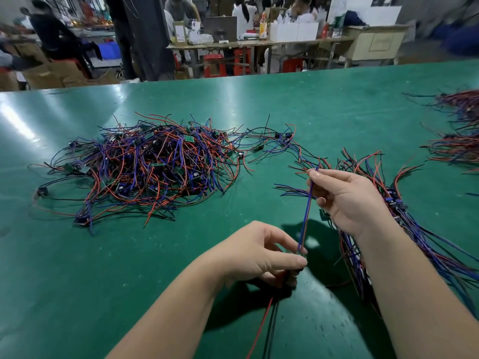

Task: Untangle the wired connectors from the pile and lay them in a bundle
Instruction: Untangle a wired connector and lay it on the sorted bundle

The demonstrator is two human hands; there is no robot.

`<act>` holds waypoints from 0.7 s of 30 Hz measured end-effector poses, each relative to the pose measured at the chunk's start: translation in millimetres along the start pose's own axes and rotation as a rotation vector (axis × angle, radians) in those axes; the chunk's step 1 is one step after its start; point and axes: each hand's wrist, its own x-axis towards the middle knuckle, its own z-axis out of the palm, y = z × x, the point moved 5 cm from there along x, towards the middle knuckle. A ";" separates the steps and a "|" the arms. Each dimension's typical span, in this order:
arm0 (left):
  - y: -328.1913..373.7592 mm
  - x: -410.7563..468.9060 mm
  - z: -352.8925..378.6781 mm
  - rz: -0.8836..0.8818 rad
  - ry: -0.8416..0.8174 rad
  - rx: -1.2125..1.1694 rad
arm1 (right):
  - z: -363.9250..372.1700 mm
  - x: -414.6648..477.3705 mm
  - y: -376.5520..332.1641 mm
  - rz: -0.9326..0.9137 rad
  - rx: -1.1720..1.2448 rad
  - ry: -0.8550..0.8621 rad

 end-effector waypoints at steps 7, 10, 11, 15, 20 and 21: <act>1.2 -3.8 -0.9 0.038 -0.082 -0.024 | -6.8 -1.2 -2.8 -0.035 -0.048 0.049; 2.7 -3.8 -5.1 0.058 -0.029 -0.090 | -4.4 1.2 1.7 -0.012 -0.056 0.025; 3.2 -2.2 -8.1 0.069 0.027 -0.133 | -3.8 2.9 3.8 0.008 -0.055 0.031; 1.8 7.8 -25.9 0.090 0.316 -0.342 | -5.9 4.6 6.6 -0.035 -0.445 0.066; -4.0 13.6 -36.4 0.073 0.415 -0.532 | 36.0 -22.7 19.8 -0.174 -0.726 -0.452; -4.7 14.0 -36.1 0.066 0.405 -0.544 | 41.4 -25.4 21.4 -0.234 -0.803 -0.468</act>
